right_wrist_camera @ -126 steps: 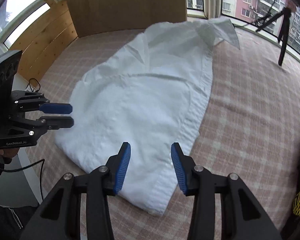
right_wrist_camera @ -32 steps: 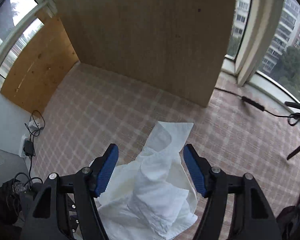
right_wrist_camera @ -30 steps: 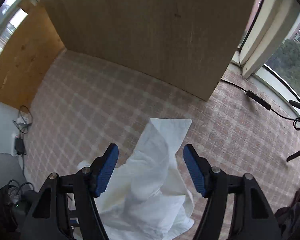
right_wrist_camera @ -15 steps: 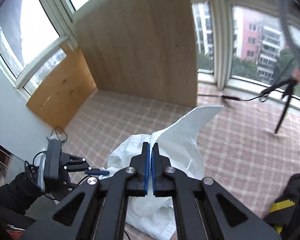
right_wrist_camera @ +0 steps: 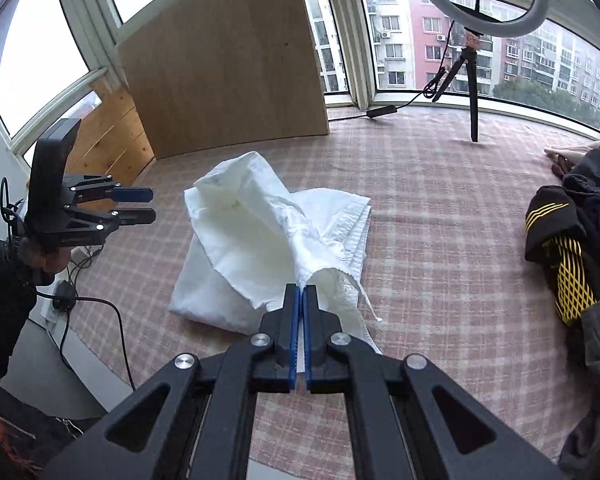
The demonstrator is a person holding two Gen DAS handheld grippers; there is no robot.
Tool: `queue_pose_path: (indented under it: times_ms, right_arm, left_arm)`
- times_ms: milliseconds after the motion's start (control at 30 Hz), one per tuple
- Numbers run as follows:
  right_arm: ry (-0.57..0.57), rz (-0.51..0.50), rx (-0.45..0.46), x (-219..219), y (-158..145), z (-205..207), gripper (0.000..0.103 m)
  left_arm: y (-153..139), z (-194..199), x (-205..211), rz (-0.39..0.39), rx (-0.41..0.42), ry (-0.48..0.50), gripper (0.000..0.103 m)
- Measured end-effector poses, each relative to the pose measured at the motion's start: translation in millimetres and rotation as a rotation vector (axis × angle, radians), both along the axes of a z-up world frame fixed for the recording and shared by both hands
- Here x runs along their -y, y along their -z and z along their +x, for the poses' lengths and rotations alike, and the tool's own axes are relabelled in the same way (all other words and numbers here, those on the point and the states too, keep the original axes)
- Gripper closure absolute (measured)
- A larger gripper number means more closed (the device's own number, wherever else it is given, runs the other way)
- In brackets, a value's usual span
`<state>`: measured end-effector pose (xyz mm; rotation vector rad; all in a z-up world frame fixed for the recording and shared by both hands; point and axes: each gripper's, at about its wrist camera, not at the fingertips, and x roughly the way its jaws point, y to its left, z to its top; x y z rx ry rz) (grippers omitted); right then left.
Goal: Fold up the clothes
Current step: 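Hold the bundled shirt with the left gripper while the right gripper presses it down, then move both open grippers to the folded shirt edge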
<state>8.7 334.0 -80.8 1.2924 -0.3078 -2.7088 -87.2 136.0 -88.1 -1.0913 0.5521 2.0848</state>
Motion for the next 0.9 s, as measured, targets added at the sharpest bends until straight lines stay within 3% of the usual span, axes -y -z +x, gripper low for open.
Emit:
queue_pose_path:
  times_ms: [167, 300, 333, 367, 433, 600, 700, 800, 900]
  right_arm:
    - [-0.071, 0.121, -0.029, 24, -7, 1, 0.101]
    - [-0.144, 0.248, -0.042, 53, -12, 2, 0.101]
    - [-0.157, 0.279, -0.052, 58, -15, 3, 0.101]
    - [-0.166, 0.306, -0.059, 60, -18, 3, 0.101]
    - [-0.161, 0.381, -0.082, 61, -27, 6, 0.101]
    - [-0.201, 0.399, 0.100, 49, 10, 14, 0.101]
    - [-0.224, 0.409, 0.210, 42, 32, 18, 0.101]
    - [-0.247, 0.405, 0.297, 36, 44, 28, 0.101]
    - [-0.195, 0.258, 0.231, 17, 7, 34, 0.100]
  left_arm:
    - [-8, -36, -40, 0.005, -0.019, 0.109, 0.058]
    - [12, -55, -63, -0.044, 0.043, 0.206, 0.057]
    - [22, -55, -65, -0.072, 0.064, 0.222, 0.060]
    - [34, -50, -64, -0.104, 0.078, 0.233, 0.081]
    - [54, -40, -60, -0.155, 0.104, 0.258, 0.096]
    - [95, 14, -39, -0.169, 0.167, 0.325, 0.090]
    - [112, 32, -28, -0.181, 0.215, 0.319, 0.089]
    - [93, 37, -11, -0.150, 0.219, 0.285, 0.087]
    - [57, 31, 8, -0.079, 0.188, 0.242, 0.074]
